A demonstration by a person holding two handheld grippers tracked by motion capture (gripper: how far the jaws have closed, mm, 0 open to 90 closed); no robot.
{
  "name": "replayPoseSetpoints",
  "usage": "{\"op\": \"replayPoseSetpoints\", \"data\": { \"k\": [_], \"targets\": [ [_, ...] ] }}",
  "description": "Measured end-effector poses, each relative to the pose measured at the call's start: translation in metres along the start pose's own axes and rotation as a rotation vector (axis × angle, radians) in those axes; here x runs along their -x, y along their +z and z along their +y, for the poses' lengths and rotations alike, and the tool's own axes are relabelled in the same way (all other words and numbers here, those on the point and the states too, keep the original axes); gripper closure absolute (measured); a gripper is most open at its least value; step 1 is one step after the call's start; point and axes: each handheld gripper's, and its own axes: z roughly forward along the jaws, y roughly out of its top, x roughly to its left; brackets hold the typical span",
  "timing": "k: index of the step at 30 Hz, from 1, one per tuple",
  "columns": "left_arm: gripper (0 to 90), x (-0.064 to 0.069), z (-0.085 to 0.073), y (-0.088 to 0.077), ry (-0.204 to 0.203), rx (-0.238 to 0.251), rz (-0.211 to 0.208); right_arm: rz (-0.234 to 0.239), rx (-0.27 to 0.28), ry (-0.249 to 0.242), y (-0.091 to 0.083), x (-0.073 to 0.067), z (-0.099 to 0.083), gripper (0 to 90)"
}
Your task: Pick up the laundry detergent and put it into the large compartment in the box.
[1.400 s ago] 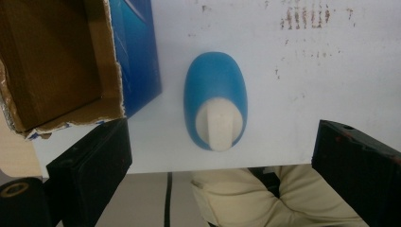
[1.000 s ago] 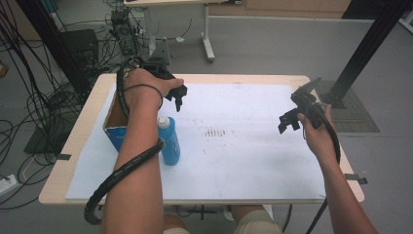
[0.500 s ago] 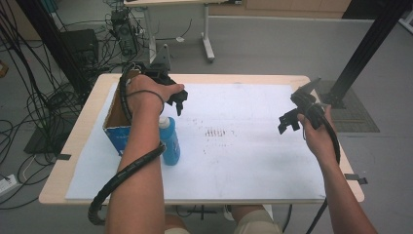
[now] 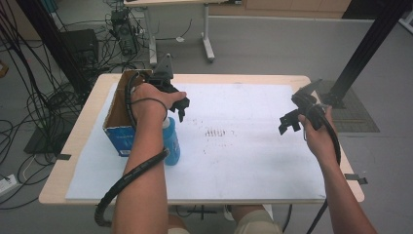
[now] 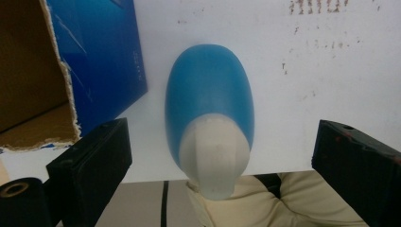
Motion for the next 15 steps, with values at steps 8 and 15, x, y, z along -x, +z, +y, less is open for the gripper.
{"op": "replayPoseSetpoints", "data": {
  "k": [8, 15],
  "targets": [
    [6.1, 0.0, 0.001, 0.016, 0.001, -0.012, 0.002, 0.0, -0.003, -0.006, 0.001, 0.0, 0.0, 4.9],
    [6.1, 0.001, 0.002, 0.026, 0.003, -0.019, 0.0, -0.001, -0.007, -0.002, 0.002, -0.002, 0.001, 4.9]
  ]
}}
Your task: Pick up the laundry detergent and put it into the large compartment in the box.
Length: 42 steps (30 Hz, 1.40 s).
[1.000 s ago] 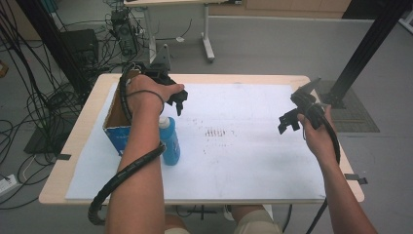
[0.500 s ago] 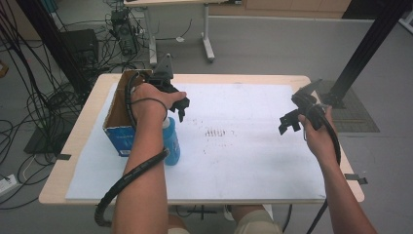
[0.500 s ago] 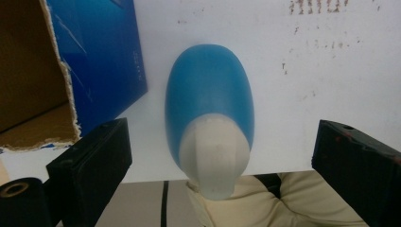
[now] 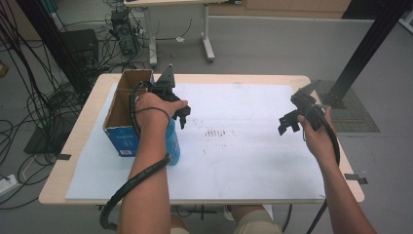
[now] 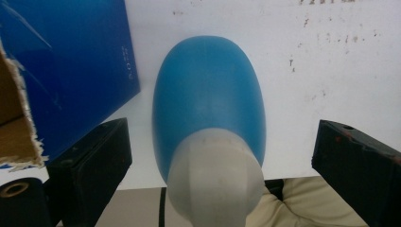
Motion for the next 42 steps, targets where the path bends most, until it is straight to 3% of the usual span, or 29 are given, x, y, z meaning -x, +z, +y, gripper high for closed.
{"op": "replayPoseSetpoints", "data": {
  "k": [18, 42],
  "targets": [
    [6.2, 0.002, -0.002, 0.019, -0.002, -0.009, 0.012, 0.001, -0.003, -0.004, 0.001, -0.002, 0.0, 4.9],
    [6.2, 0.003, -0.002, 0.023, 0.001, -0.013, 0.019, 0.001, -0.007, -0.009, 0.002, -0.003, 0.001, 4.9]
  ]
}}
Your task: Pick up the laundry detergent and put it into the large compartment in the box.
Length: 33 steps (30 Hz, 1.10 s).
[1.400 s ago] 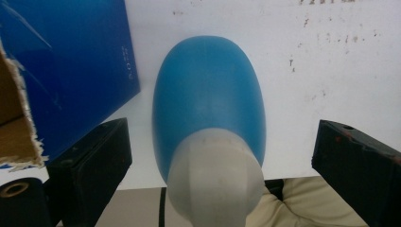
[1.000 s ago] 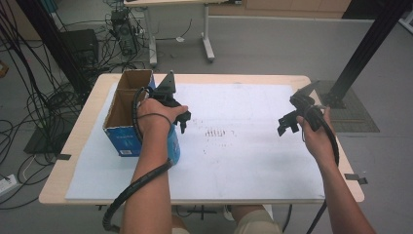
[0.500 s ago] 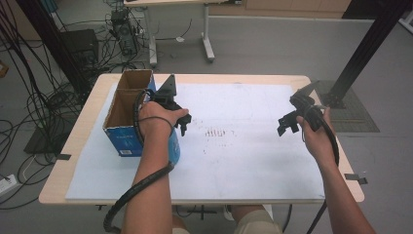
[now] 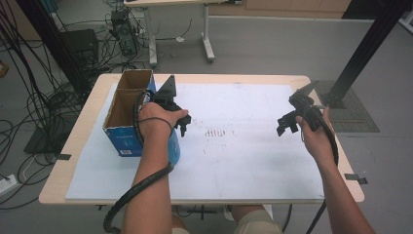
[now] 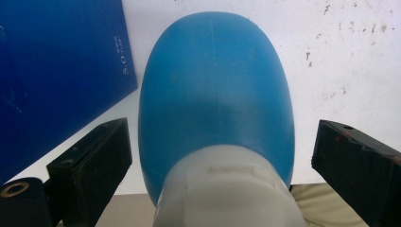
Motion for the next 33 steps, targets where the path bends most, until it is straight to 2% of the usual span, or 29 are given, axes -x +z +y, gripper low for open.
{"op": "replayPoseSetpoints", "data": {
  "k": [33],
  "targets": [
    [6.2, 0.0018, 0.0001, 0.0002, 0.011, 0.001, 0.002, 0.0, 0.001, 0.0, -0.0016, -0.001, -0.0001, 4.9]
  ]
}}
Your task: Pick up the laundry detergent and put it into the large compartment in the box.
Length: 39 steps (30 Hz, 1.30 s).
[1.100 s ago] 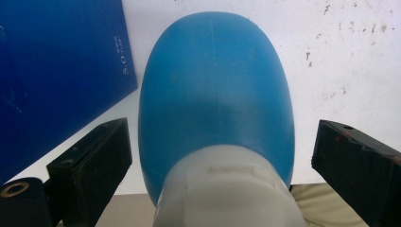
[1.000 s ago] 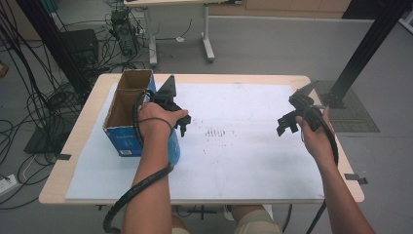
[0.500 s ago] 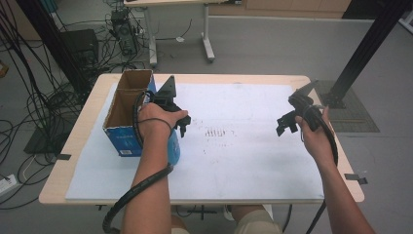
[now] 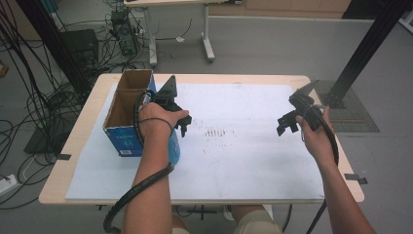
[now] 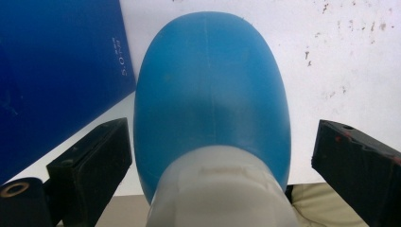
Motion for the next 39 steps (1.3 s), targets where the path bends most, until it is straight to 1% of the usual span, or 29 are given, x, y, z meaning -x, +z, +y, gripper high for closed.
{"op": "replayPoseSetpoints", "data": {
  "k": [9, 24, 33, 39],
  "targets": [
    [6.4, -0.0024, -0.0012, 0.0008, -0.002, 0.002, -0.001, 0.002, -0.007, -0.004, 0.0014, -0.0015, 0.0014, 4.9],
    [6.8, 0.002, -0.0014, -0.0025, -0.001, 0.007, 0.007, 0.004, -0.005, 0.0, 0.0001, 0.0, -0.0003, 4.9],
    [6.9, 0.0017, -0.0017, -0.0017, -0.003, 0.007, 0.008, 0.002, 0.003, -0.005, 0.0003, 0.0007, -0.0012, 4.9],
    [6.9, 0.0017, -0.0017, -0.0016, -0.002, 0.007, 0.008, 0.003, 0.001, 0.0, -0.0003, 0.0004, -0.0012, 4.9]
  ]
}}
